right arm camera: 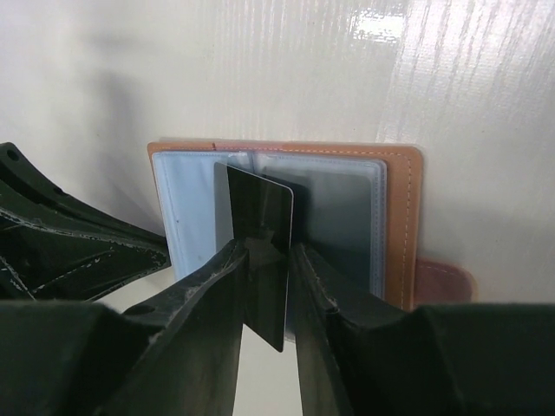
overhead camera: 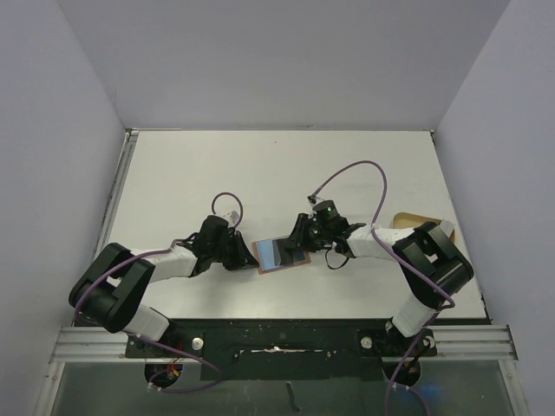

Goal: Put the credit cards into the card holder
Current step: Insert the credit card into the card holder.

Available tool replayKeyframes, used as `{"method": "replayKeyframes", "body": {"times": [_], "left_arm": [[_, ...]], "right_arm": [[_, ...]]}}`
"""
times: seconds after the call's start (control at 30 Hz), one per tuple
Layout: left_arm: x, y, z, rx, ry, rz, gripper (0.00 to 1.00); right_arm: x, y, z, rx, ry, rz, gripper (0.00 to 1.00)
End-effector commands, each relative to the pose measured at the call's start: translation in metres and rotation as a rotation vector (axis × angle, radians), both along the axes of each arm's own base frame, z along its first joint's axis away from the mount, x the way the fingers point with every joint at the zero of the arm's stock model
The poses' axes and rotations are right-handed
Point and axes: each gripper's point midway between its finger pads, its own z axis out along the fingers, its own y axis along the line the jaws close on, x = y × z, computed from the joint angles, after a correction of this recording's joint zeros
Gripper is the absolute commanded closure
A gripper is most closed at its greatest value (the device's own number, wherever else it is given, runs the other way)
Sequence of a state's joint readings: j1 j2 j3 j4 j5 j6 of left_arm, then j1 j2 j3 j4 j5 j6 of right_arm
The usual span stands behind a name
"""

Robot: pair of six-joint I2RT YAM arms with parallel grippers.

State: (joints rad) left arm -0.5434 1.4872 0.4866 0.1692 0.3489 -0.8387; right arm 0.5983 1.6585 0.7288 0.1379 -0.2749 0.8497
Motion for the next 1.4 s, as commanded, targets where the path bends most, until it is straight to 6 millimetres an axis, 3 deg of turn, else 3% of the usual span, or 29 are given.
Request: {"method": "replayKeyframes", "body": {"times": [0.0, 0.2, 0.43, 1.0, 1.37], "left_arm": [[-0.001, -0.003, -0.001, -0.001, -0.011, -0.013, 1.0], [0.001, -0.003, 0.0, 0.001, -0.013, -0.014, 1.0], [0.002, -0.003, 0.001, 0.006, -0.018, -0.013, 1.0], [0.004, -0.003, 0.005, 0.0, -0.035, -0.015, 1.0], [0.005, -0.002, 0.005, 0.005, -0.041, -0.011, 1.0]], "right_arm": [[0.004, -0.002, 0.007, -0.033, -0.035, 0.003, 0.7], [0.008, -0.002, 0.01, -0.055, -0.041, 0.008, 0.69], [0.011, 0.003, 0.012, -0.074, -0.049, 0.038, 0.59], [-0.001, 0.044, 0.006, -0.005, -0.018, 0.129, 0.6], [-0.004, 0.052, 0.017, 0.034, -0.033, 0.143, 0.63]]}}
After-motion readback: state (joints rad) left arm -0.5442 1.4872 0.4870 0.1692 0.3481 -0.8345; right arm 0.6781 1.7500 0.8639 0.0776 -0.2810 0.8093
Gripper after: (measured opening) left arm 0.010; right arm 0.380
